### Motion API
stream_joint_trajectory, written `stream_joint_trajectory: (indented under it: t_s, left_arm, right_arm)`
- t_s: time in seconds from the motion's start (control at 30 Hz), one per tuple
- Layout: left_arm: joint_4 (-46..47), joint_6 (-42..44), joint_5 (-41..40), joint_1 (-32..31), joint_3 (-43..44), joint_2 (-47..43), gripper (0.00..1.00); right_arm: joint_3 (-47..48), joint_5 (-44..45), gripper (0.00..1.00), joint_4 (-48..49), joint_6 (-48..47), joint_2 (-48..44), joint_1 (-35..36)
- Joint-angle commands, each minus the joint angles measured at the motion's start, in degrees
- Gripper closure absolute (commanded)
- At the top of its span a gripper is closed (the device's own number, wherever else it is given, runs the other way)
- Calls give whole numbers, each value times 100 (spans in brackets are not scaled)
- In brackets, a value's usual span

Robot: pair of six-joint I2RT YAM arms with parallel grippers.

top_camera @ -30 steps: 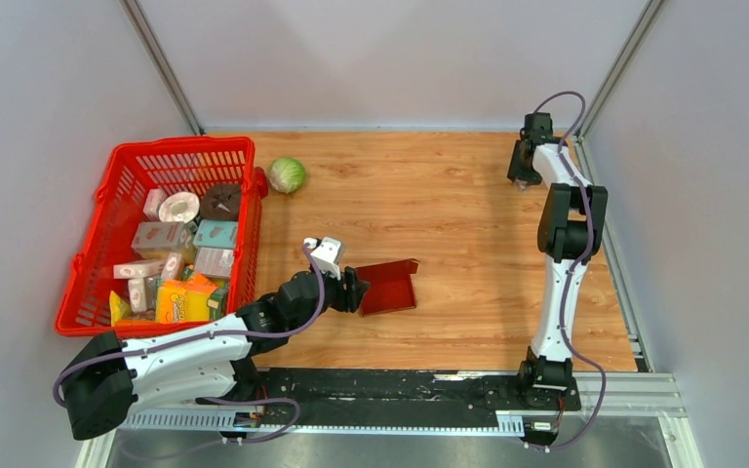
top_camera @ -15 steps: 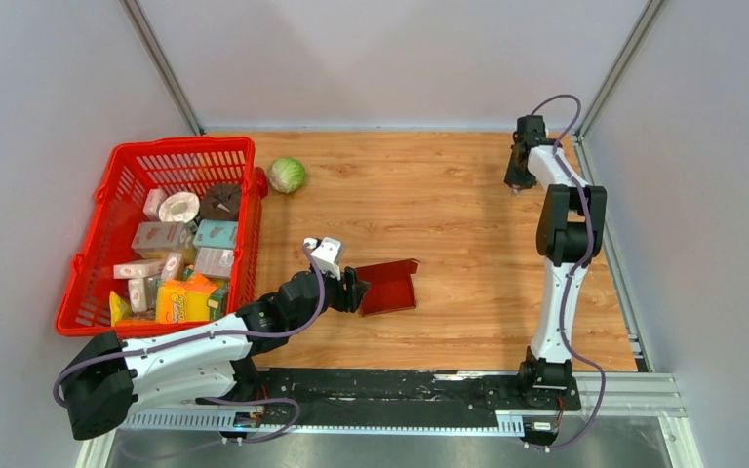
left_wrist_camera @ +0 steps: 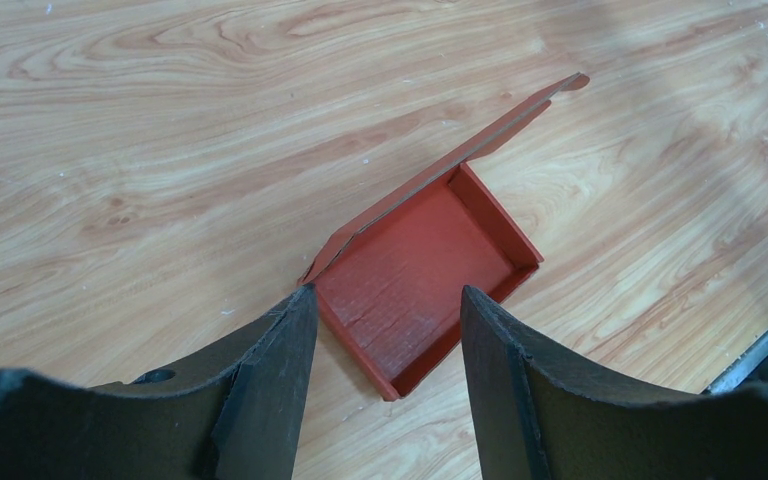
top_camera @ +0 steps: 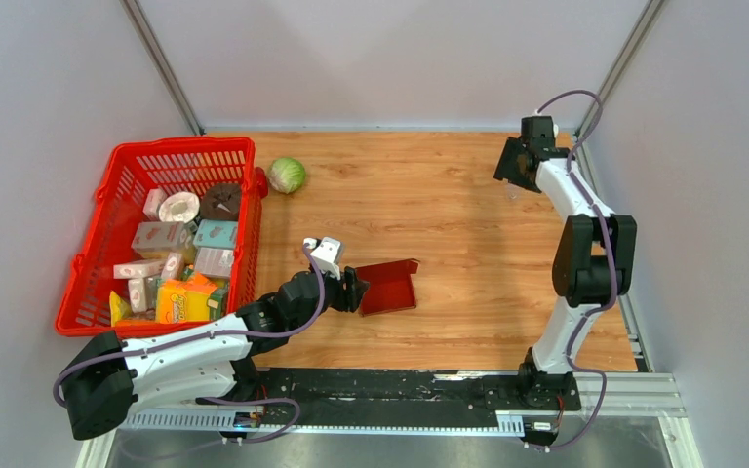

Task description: Fold the paper box

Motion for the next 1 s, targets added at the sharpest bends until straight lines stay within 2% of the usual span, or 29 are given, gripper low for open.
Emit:
stream_joint_trajectory:
  t_s: [0.0, 0.13, 0.3, 0.63, 0.77, 0.8, 0.97]
  left_arm:
    - [154, 37, -99, -27, 67, -12, 37]
    - [181, 63, -90, -27, 76, 23, 37]
    - [190, 116, -20, -27, 102, 84, 37]
    - [269, 142, 51, -27, 58, 49, 37]
    - [260, 142, 51, -27, 67, 58, 32]
    - [260, 142, 51, -27, 67, 67, 26]
    - [242, 142, 51, -27, 102, 102, 26]
  right_arm:
    - [752, 71, 28, -255, -370, 745, -27]
    - [1605, 106, 23, -751, -600, 1607, -27]
    - [2177, 301, 21, -1032, -829, 2030, -89]
    - [2345, 45, 23, -989, -934, 2417, -309]
    - [2547, -7, 24, -1042, -917, 2575, -335]
    - [2582, -16, 25, -1068, -934, 2593, -335]
    - [2644, -166, 29, -1060, -864, 2637, -335]
